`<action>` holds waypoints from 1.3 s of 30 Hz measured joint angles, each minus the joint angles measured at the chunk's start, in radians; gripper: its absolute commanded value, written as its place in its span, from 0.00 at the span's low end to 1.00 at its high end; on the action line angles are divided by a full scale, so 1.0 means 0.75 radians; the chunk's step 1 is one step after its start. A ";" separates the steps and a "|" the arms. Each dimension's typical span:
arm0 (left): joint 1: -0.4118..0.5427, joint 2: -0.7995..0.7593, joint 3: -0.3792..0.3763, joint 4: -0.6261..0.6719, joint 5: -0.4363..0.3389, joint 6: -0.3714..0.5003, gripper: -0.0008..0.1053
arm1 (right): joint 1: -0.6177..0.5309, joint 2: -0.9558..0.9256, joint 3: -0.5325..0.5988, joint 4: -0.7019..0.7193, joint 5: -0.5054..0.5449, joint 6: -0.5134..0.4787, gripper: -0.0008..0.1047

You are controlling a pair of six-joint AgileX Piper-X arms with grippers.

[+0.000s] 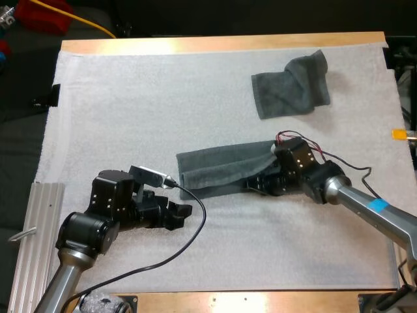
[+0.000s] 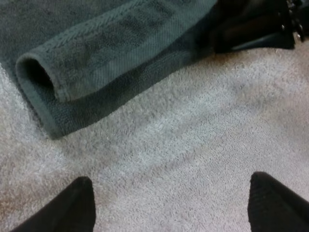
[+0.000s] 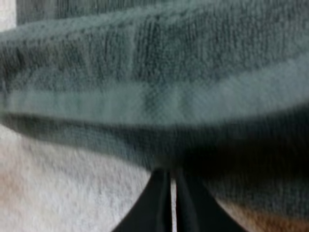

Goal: Pick towel from pile, fold and stack

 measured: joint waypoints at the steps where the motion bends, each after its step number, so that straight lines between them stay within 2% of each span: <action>1: 0.000 0.000 0.000 0.000 0.000 0.000 0.61 | 0.000 0.005 -0.011 -0.005 0.000 0.000 0.02; 17: 0.000 0.000 0.000 0.000 0.000 0.000 0.61 | 0.000 0.102 -0.043 -0.073 -0.022 0.079 0.02; 22: 0.000 0.000 0.000 0.000 0.000 0.000 0.61 | 0.000 0.109 -0.044 -0.192 -0.008 0.185 0.02; 26: 0.000 0.000 0.000 0.000 0.000 0.000 0.61 | 0.000 0.110 -0.044 -0.421 0.140 0.320 0.03; 31: 0.000 0.000 0.000 0.000 0.003 0.000 0.61 | 0.000 0.110 -0.044 -0.594 0.172 0.361 0.19; 32: 0.000 0.000 0.000 0.000 0.022 -0.002 0.61 | 0.000 0.106 -0.044 -0.648 0.186 0.369 0.35; 35: 0.000 0.000 0.000 0.000 0.036 -0.001 0.62 | 0.000 0.069 -0.044 -0.605 0.273 0.348 0.54; 36: 0.000 0.000 0.000 0.000 0.038 -0.001 0.65 | 0.000 0.027 -0.044 -0.565 0.326 0.304 0.63; 37: 0.000 0.000 0.000 -0.003 0.038 -0.001 0.68 | 0.000 -0.015 -0.044 -0.544 0.360 0.237 0.68; 39: 0.000 0.000 0.000 -0.008 0.038 -0.004 0.68 | 0.000 -0.090 -0.044 -0.460 0.474 0.158 0.70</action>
